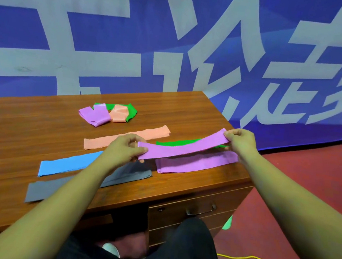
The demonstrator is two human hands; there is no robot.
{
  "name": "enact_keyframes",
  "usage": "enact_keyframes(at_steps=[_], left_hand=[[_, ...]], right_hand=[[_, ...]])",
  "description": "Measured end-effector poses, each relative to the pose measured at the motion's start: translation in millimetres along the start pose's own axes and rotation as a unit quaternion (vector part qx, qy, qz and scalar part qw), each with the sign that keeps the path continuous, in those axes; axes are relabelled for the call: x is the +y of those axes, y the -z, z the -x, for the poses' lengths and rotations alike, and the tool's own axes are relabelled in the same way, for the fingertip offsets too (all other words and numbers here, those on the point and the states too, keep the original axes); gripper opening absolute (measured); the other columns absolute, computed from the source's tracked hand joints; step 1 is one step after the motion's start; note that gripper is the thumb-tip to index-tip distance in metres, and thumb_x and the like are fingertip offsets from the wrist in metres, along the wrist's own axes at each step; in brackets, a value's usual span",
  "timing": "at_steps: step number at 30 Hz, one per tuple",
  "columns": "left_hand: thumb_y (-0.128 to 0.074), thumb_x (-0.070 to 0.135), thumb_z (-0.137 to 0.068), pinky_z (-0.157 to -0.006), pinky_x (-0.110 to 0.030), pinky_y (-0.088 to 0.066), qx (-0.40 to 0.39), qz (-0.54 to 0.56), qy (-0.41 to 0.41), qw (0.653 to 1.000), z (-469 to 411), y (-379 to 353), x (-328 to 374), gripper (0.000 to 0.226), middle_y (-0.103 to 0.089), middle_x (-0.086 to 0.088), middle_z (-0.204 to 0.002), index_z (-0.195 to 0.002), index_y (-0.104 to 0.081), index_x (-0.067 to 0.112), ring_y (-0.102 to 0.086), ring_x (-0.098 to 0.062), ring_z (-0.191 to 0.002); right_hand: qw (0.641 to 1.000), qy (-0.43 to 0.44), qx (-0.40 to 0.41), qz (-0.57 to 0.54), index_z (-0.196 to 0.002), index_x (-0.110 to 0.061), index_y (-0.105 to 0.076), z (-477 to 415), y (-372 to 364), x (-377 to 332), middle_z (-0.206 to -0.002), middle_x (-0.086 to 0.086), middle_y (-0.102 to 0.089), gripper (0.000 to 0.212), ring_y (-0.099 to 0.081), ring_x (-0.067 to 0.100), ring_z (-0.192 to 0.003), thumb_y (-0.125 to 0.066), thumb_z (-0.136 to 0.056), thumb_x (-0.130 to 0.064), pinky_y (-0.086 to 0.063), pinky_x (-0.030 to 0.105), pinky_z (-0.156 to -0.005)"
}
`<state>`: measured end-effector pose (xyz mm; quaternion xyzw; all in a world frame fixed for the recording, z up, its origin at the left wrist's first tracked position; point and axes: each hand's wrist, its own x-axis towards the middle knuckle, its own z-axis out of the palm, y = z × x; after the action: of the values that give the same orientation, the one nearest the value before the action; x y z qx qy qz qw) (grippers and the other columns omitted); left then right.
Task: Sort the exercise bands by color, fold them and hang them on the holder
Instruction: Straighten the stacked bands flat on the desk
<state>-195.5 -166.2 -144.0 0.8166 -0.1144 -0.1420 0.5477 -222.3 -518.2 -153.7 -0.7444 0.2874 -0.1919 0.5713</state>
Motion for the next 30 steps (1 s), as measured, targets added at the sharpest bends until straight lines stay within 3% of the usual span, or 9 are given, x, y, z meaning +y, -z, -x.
enact_keyframes(at_steps=[2, 4, 6, 9, 13, 17, 20, 25, 30], left_hand=[[-0.061, 0.014, -0.095, -0.051, -0.014, -0.047, 0.023, -0.016, -0.023, 0.999, -1, -12, 0, 0.011, -0.07, -0.008, -0.082, -0.106, -0.061, 0.012, -0.063, -0.002, -0.056], [-0.058, 0.014, -0.096, -0.053, -0.015, -0.046, 0.041, -0.045, -0.034, 0.998, -4, -23, -2, 0.009, -0.068, -0.004, -0.081, -0.104, -0.059, 0.016, -0.06, 0.0, -0.056], [-0.057, 0.014, -0.095, -0.061, -0.023, -0.048, 0.039, -0.072, -0.031, 0.996, -7, -31, -5, 0.012, -0.066, -0.002, -0.088, -0.105, -0.058, 0.02, -0.061, -0.004, -0.068], [-0.061, 0.015, -0.092, -0.067, -0.027, -0.048, 0.029, -0.14, -0.035, 0.989, -11, -41, -8, 0.018, -0.062, 0.001, -0.097, -0.107, -0.06, 0.025, -0.061, -0.013, -0.086], [-0.063, 0.013, -0.09, -0.057, -0.017, -0.039, 0.036, -0.186, -0.066, 0.98, -10, -56, -5, 0.024, -0.057, 0.008, -0.081, -0.106, -0.055, 0.029, -0.06, 0.0, -0.064], [-0.061, 0.011, -0.091, -0.054, -0.017, -0.036, 0.048, -0.243, -0.078, 0.966, -12, -67, -4, 0.015, -0.057, 0.007, -0.076, -0.099, -0.056, 0.023, -0.055, -0.003, -0.067], [-0.062, 0.013, -0.091, -0.064, -0.022, -0.037, 0.039, -0.282, -0.082, 0.955, -16, -72, -10, 0.013, -0.058, 0.003, -0.087, -0.093, -0.057, 0.025, -0.056, -0.015, -0.084], [-0.061, 0.014, -0.093, -0.076, -0.023, -0.038, 0.056, -0.306, -0.094, 0.946, -20, -78, -18, 0.012, -0.059, 0.001, -0.097, -0.104, -0.063, 0.019, -0.049, -0.011, -0.088], [-0.058, 0.015, -0.093, -0.077, -0.022, -0.038, 0.064, -0.317, -0.11, 0.94, -19, -80, -24, 0.012, -0.061, -0.003, -0.103, -0.104, -0.064, 0.018, -0.052, -0.013, -0.092]], right_hand=[[1.0, 0.009, 0.009, 0.014, -0.068, -0.011, -0.063, -2, 7, 8, -0.081, 0.012, -0.065, 0.02, -0.06, 0.023, -0.066, -0.07, -0.087, -0.014, -0.054, 0.031, -0.054], [0.999, 0.013, 0.024, 0.029, -0.07, -0.008, -0.066, -4, 12, 15, -0.077, 0.006, -0.066, 0.018, -0.062, 0.022, -0.07, -0.071, -0.083, -0.02, -0.058, 0.038, -0.066], [0.998, 0.022, 0.038, 0.048, -0.075, -0.003, -0.068, -4, 17, 20, -0.077, 0.005, -0.066, 0.018, -0.061, 0.019, -0.075, -0.069, -0.082, -0.019, -0.053, 0.038, -0.073], [0.995, 0.037, 0.048, 0.077, -0.077, 0.0, -0.068, -6, 24, 28, -0.076, 0.004, -0.064, 0.019, -0.058, 0.017, -0.075, -0.07, -0.084, -0.018, -0.047, 0.034, -0.073], [0.99, 0.04, 0.05, 0.126, -0.076, -0.003, -0.069, -13, 34, 39, -0.08, 0.006, -0.069, 0.016, -0.064, 0.021, -0.08, -0.072, -0.082, -0.018, -0.051, 0.036, -0.079], [0.987, 0.044, 0.043, 0.151, -0.073, -0.009, -0.066, -14, 38, 45, -0.076, 0.002, -0.065, 0.014, -0.059, 0.018, -0.074, -0.074, -0.082, -0.017, -0.046, 0.03, -0.071], [0.987, 0.045, 0.038, 0.152, -0.07, -0.014, -0.062, -15, 36, 47, -0.078, 0.002, -0.065, 0.019, -0.058, 0.018, -0.075, -0.076, -0.082, -0.019, -0.042, 0.028, -0.071], [0.984, 0.067, 0.045, 0.16, -0.084, -0.008, -0.06, -14, 32, 50, -0.074, 0.001, -0.058, 0.019, -0.053, 0.018, -0.07, -0.075, -0.083, -0.019, -0.04, 0.028, -0.061], [0.98, 0.078, 0.045, 0.178, -0.083, -0.011, -0.061, -9, 30, 64, -0.074, -0.004, -0.059, 0.013, -0.057, 0.018, -0.077, -0.071, -0.087, -0.019, -0.039, 0.027, -0.07]])
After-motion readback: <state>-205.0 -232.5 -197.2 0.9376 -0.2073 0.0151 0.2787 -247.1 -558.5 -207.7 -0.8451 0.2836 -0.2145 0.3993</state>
